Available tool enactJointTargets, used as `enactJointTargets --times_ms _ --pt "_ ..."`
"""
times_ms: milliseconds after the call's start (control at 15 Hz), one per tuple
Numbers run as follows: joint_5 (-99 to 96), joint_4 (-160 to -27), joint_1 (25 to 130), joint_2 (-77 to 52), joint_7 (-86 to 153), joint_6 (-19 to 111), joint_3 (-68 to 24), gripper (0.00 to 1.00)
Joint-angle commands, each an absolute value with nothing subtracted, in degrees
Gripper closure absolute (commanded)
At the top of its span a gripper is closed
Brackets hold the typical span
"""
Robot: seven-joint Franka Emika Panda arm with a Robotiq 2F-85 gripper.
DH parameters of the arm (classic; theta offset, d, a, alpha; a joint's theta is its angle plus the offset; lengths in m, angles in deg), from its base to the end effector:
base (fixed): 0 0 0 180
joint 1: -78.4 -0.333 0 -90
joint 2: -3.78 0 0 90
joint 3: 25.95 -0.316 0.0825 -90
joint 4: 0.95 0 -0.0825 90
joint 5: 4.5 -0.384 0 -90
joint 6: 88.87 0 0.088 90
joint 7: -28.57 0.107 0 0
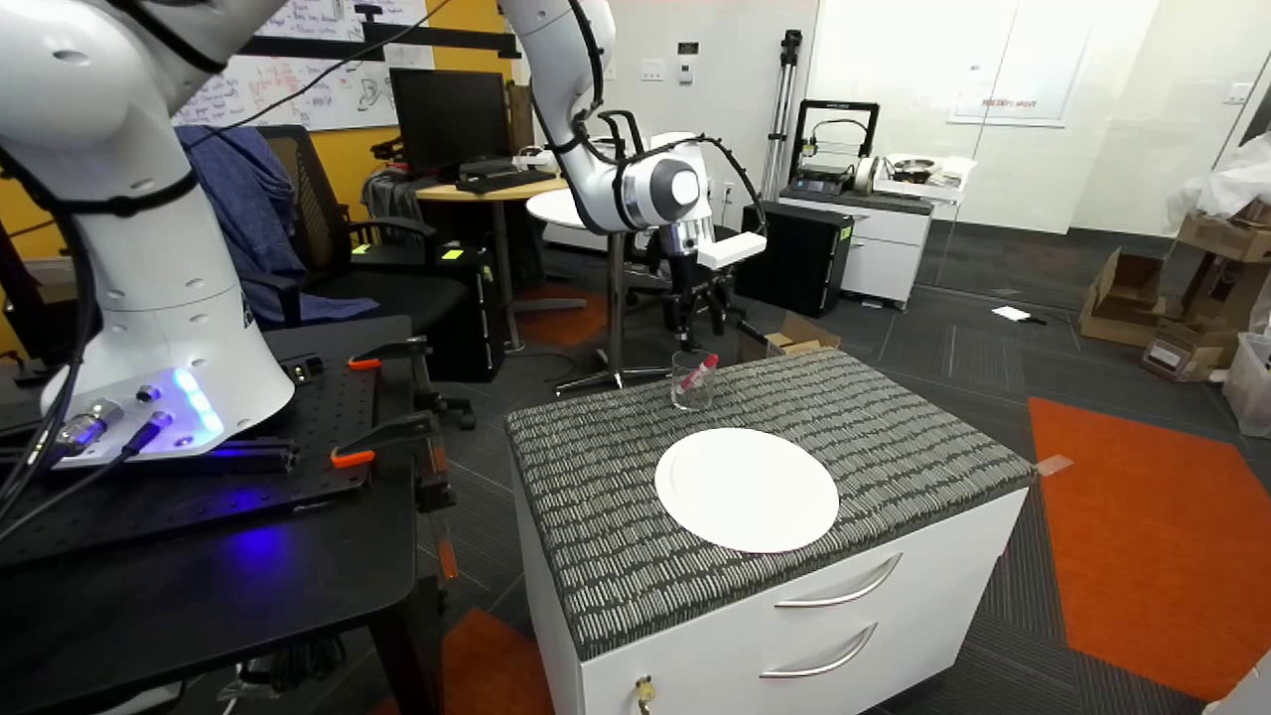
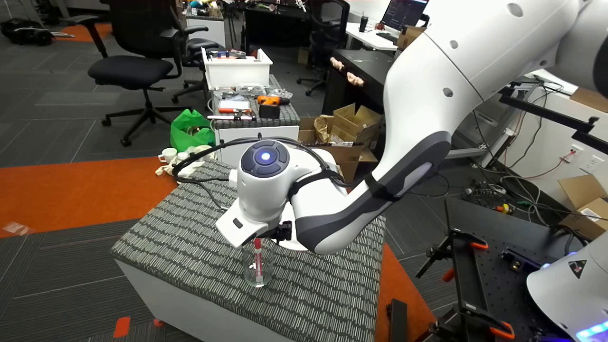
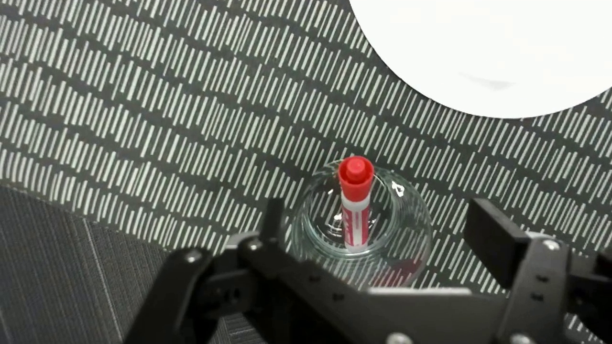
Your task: Remove the red marker from the glass cup
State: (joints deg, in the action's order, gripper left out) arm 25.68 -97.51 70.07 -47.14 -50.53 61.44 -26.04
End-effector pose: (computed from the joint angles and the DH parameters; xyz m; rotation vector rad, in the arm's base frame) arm 0.6549 0.1088 0.0845 1.5847 2.4166 -0.1690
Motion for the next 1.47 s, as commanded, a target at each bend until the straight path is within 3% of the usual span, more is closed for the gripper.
enactJointTargets --times_ms 0,467,800,1067,1200,1400 --pt "27.0 -94.5 68.6 -49.1 -48.6 60.9 -24.9 0.18" --pt "27.0 -92.5 68.2 -51.2 -48.7 60.5 -24.5 0.33" --pt "27.0 -91.8 68.0 -52.0 -48.4 60.3 -23.8 0.36" --pt "26.9 -91.4 67.8 -52.4 -48.3 60.2 -23.5 0.60" --pt "26.9 -91.3 67.8 -52.4 -48.3 60.1 -23.5 0.57" --pt "26.9 -91.3 67.8 -52.4 -48.3 60.1 -23.5 0.66"
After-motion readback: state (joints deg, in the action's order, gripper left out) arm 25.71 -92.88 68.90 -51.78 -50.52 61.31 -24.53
